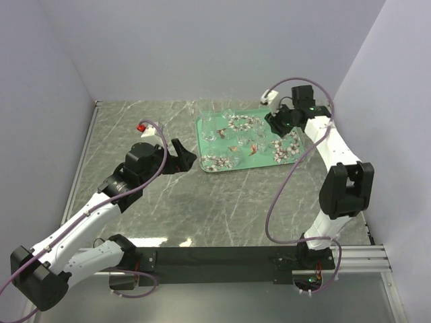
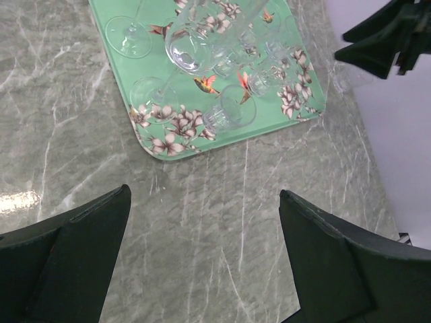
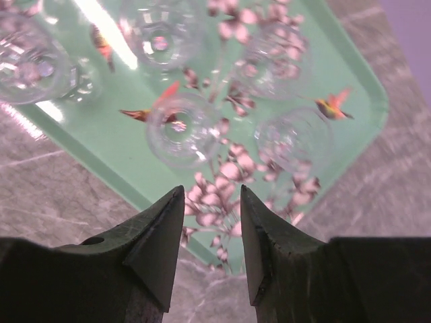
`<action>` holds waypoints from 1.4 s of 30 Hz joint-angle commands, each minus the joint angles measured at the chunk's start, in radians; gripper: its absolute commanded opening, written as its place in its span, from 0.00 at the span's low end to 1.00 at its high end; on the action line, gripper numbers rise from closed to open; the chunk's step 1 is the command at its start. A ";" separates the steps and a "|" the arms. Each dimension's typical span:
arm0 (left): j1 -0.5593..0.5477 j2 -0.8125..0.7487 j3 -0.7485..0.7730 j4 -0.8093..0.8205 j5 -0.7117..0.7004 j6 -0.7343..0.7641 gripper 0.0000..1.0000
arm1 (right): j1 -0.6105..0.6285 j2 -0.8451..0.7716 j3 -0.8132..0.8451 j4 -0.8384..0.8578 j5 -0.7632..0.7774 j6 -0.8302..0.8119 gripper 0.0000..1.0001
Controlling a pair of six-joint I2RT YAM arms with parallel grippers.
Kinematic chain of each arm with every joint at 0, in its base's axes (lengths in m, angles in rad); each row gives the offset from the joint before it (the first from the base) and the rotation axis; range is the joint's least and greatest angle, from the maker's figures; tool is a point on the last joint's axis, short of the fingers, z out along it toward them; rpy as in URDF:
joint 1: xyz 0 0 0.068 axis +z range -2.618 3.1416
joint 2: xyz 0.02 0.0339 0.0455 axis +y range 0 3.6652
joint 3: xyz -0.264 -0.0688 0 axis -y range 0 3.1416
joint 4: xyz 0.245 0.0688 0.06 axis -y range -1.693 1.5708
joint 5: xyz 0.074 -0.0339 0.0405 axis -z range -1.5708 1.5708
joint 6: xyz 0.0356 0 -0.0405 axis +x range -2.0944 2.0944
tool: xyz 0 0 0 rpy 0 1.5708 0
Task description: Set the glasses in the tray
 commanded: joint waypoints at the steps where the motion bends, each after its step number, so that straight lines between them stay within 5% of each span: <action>1: 0.006 0.004 0.042 0.006 -0.017 0.027 0.98 | -0.056 -0.055 -0.025 0.087 0.079 0.179 0.47; 8: 0.010 0.047 0.070 0.009 -0.003 0.036 0.99 | -0.154 0.008 -0.030 0.150 0.376 0.344 0.47; 15: 0.020 0.091 0.110 0.000 0.023 0.038 0.99 | -0.232 0.096 -0.027 0.205 0.511 0.347 0.47; 29: 0.027 0.136 0.128 -0.009 0.051 0.006 0.98 | -0.300 0.247 0.027 0.236 0.599 0.333 0.47; 42: 0.027 0.153 0.138 -0.010 0.058 0.001 0.98 | -0.304 0.189 -0.017 0.274 0.568 0.313 0.47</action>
